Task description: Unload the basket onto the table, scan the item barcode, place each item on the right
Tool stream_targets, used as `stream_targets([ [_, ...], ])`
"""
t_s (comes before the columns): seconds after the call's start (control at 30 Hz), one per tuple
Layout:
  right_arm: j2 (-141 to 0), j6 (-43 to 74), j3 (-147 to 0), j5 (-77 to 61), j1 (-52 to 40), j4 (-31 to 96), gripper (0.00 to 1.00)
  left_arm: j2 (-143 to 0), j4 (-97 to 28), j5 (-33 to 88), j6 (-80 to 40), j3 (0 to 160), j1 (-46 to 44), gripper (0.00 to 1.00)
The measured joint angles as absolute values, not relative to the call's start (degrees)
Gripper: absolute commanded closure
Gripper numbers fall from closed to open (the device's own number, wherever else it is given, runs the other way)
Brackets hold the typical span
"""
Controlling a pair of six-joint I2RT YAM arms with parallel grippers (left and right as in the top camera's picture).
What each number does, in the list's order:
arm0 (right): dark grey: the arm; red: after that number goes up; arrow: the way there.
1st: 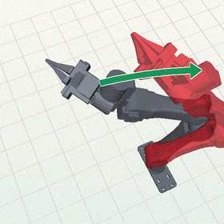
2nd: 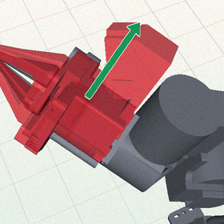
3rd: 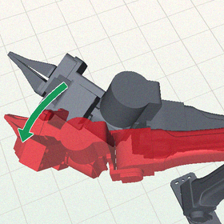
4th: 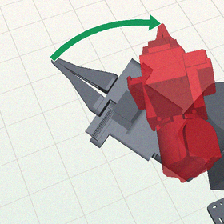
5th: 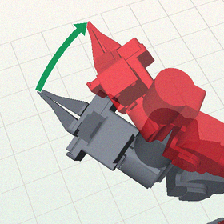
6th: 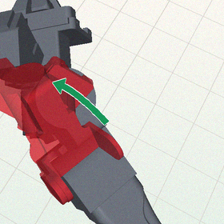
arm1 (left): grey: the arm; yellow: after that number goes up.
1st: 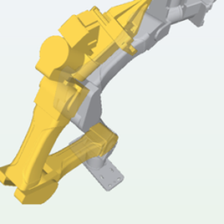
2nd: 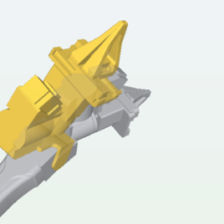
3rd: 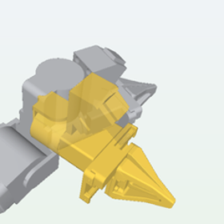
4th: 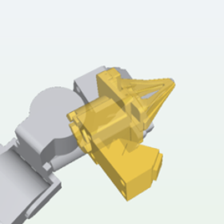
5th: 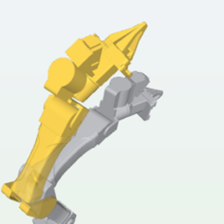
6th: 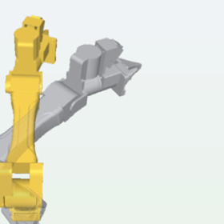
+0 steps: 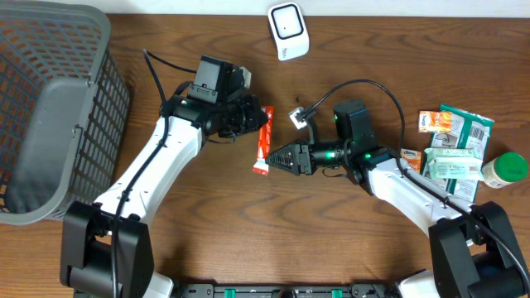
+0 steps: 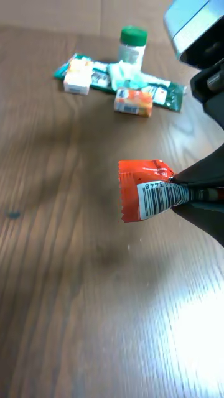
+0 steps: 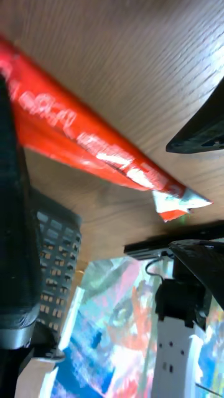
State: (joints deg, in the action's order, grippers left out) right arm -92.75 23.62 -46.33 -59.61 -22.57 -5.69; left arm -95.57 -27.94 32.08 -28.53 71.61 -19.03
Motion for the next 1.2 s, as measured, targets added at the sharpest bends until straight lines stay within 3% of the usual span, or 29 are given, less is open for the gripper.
stream_targets([
  [0.23,-92.7,25.2,-46.3,-61.1,-22.8,-9.3,0.67,-95.6,-27.6,36.3,-28.9,71.6,-19.0,0.93],
  [0.5,-92.7,26.0,-46.3,-60.3,-22.9,-9.4,0.99,-95.6,-26.7,39.8,-29.9,71.6,-19.0,0.93],
  [0.63,-92.7,25.6,-46.3,-57.9,-22.9,-9.0,0.99,-95.6,-26.2,40.2,-30.1,71.6,-19.0,0.92],
  [0.67,-92.7,25.2,-46.3,-57.1,-22.9,-9.0,0.99,-95.6,-25.9,40.2,-30.1,71.6,-19.0,0.83],
  [0.7,-92.7,24.8,-46.3,-56.7,-23.1,-9.0,0.99,-95.6,-25.5,40.2,-30.1,71.6,-18.9,0.64],
  [0.73,-92.7,23.9,-46.3,-56.1,-23.1,-8.8,0.99,-95.6,-25.2,40.1,-30.3,71.6,-18.9,0.53],
  [0.8,-92.7,21.9,-46.3,-55.3,-23.2,-7.8,0.99,-95.6,-24.8,39.8,-30.1,71.6,-18.7,0.43],
  [0.9,-92.7,18.0,-46.3,-54.3,-23.2,-4.1,0.99,-95.6,-24.4,38.3,-30.4,71.6,-17.8,0.38],
  [1.2,-92.7,4.6,-46.6,-47.0,-23.2,9.7,0.99,-95.6,-25.8,36.0,-28.6,71.6,-9.5,0.37],
])
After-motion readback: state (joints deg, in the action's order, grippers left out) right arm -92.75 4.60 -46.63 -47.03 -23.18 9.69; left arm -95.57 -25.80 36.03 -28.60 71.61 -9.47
